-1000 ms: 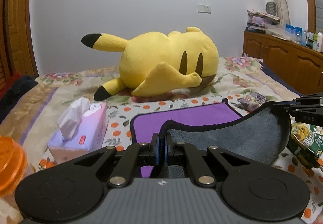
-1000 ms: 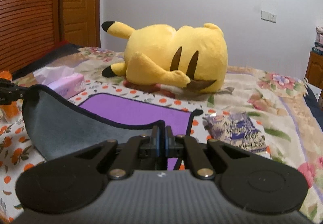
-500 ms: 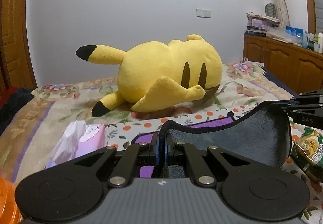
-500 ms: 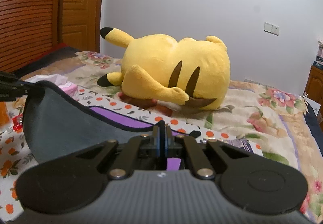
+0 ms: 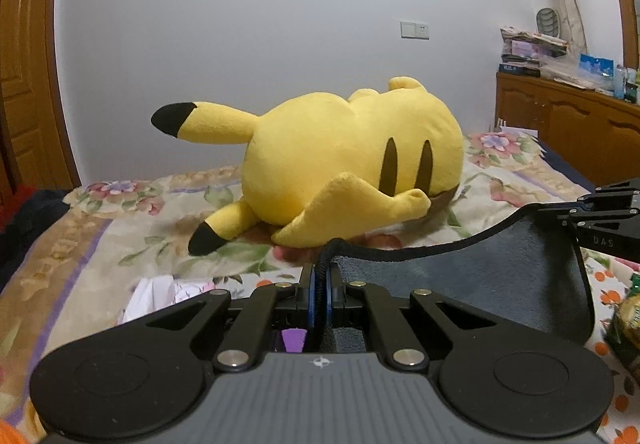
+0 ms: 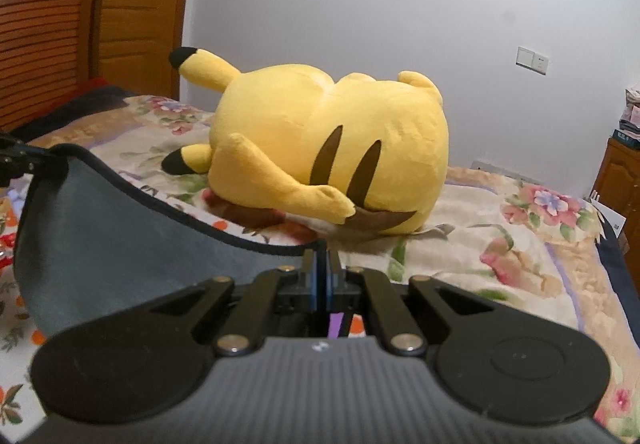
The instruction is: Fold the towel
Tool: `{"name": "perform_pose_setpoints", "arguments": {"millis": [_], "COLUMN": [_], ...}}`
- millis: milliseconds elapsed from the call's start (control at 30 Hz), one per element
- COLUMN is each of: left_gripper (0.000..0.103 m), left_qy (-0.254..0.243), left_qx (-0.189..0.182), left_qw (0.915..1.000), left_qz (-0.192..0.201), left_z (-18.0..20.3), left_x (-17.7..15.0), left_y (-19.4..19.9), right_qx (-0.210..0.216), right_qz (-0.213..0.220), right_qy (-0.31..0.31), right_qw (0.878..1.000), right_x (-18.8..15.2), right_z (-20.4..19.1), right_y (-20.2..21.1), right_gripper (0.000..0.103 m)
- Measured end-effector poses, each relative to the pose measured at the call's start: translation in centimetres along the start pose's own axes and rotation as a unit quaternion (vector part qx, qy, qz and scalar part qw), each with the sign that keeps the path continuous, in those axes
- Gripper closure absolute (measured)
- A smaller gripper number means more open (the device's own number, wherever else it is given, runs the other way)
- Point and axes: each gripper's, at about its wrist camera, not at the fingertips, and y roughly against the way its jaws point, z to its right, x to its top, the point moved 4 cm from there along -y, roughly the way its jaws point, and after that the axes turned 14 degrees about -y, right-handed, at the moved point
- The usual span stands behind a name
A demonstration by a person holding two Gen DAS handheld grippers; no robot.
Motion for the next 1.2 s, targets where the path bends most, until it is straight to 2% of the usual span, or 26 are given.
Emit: {"name": "perform_pose_setpoints", "arguments": {"millis": [433, 1200], "left_gripper": [0.097, 0.097], "left_qy": [-0.007, -0.016], "left_qx": [0.022, 0.037], "left_qw": [0.9997, 0.9977], "left_qz": [-0.006, -0.054], "left_z": [-0.5, 0.0], "left_x": [0.8, -2.6], "left_y": [-3.9, -9.5], "right_qx": [-0.024, -0.05], "right_qz": [-0.01, -0.067], "right_qy": [0.012, 0.004], "right_qw": [1.0, 0.996], "right_x": [0.1, -2.5], "right_z": [0.3, -0.2], "right_y": [-3.8, -8.4], "right_gripper": [0.098, 0.098]}}
